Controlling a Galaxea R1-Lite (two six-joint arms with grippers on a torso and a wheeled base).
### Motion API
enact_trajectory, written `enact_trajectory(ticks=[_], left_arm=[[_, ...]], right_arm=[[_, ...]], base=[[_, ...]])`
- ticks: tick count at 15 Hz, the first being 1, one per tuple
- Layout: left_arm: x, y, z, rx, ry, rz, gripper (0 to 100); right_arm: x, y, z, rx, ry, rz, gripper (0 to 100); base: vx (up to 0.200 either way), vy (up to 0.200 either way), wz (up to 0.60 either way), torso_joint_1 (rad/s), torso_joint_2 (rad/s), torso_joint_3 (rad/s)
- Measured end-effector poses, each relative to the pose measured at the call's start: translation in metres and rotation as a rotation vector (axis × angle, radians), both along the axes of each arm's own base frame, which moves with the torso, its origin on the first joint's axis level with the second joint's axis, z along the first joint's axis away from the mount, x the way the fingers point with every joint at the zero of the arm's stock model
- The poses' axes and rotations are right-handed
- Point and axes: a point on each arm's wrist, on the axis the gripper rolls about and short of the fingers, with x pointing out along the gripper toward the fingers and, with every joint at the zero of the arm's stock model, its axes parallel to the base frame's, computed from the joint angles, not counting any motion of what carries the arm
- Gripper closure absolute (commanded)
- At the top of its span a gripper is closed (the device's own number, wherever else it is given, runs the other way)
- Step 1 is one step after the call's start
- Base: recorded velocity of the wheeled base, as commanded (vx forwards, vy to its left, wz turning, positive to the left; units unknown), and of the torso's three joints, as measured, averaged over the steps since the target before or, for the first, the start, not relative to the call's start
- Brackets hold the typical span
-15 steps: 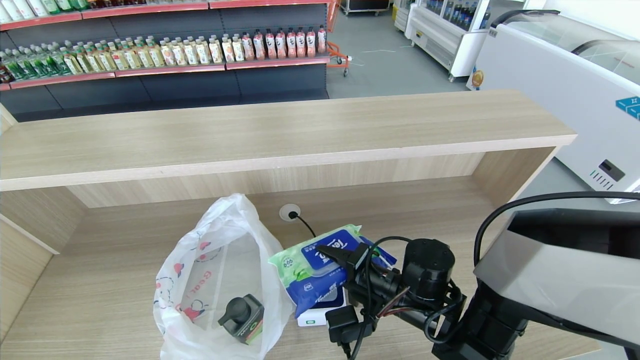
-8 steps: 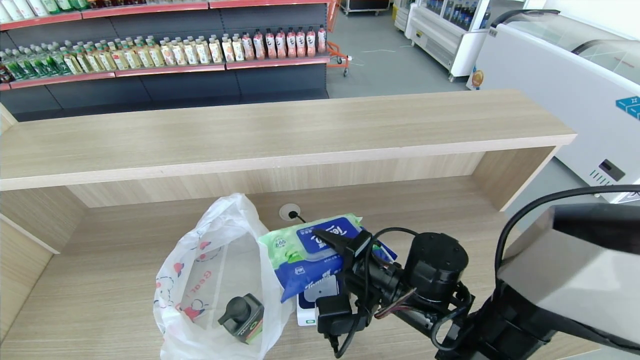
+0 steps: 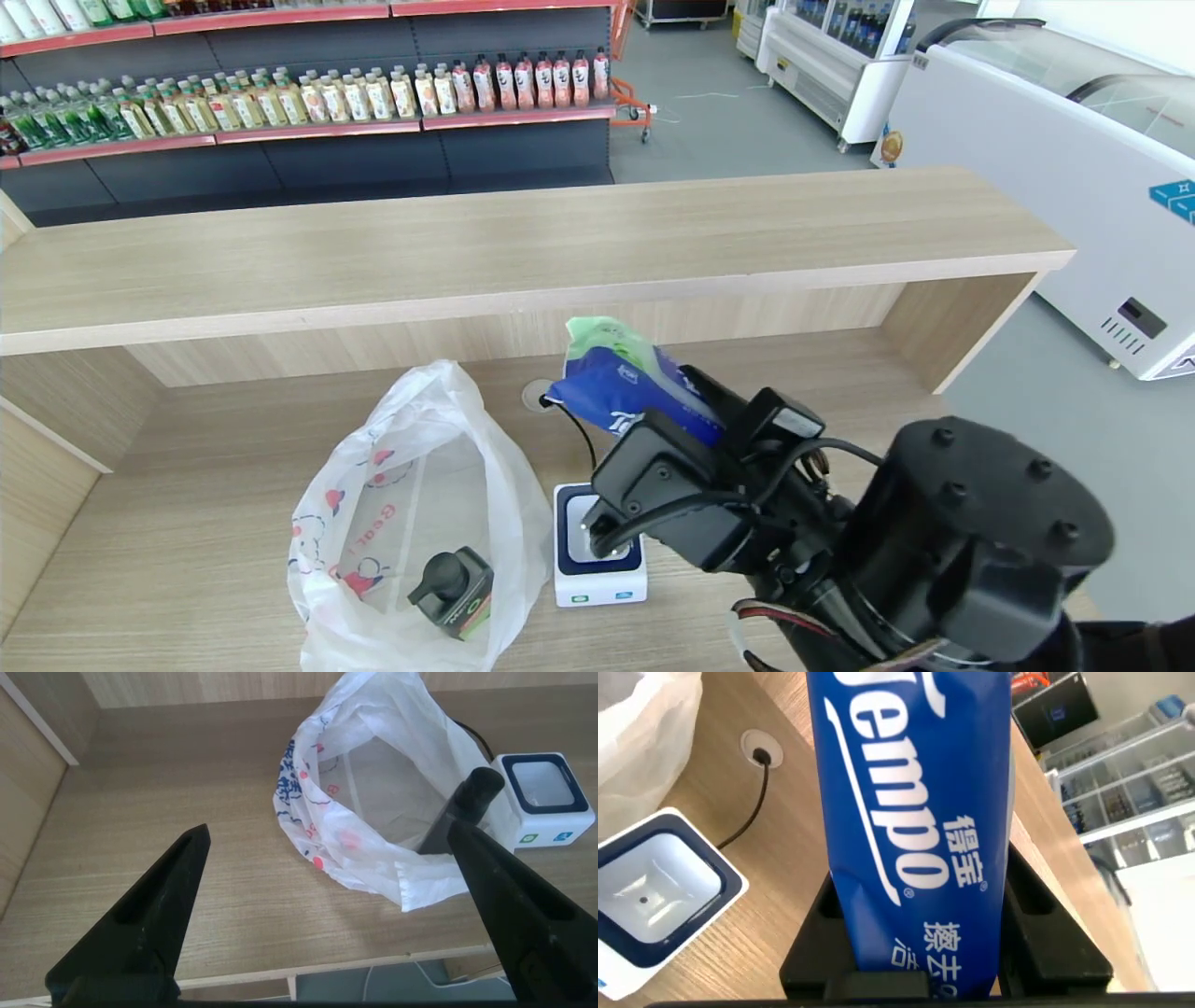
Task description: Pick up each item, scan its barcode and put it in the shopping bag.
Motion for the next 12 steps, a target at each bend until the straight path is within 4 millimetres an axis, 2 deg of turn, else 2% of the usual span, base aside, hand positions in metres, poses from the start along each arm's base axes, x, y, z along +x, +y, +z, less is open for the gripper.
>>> enact_trajectory(ticks=[4,7,12], left_arm=[[0.0,0.0,0.0,0.0,0.0,0.0,0],[0.0,0.0,0.0,0.0,0.0,0.0,0],[0.0,0.0,0.0,0.0,0.0,0.0,0]], right_arm=[[-0.013,-0.027,0.024,0.064,0.085,-0.002,100],[-0.021,-0.025,0.053,0.173,0.091,0.036,100],[-0.026,-0.027,0.071,0.273,0.288,0.035,100]], base=[[0.0,0.0,0.0,0.0,0.0,0.0],[0.0,0.0,0.0,0.0,0.0,0.0],[0.0,0.0,0.0,0.0,0.0,0.0]])
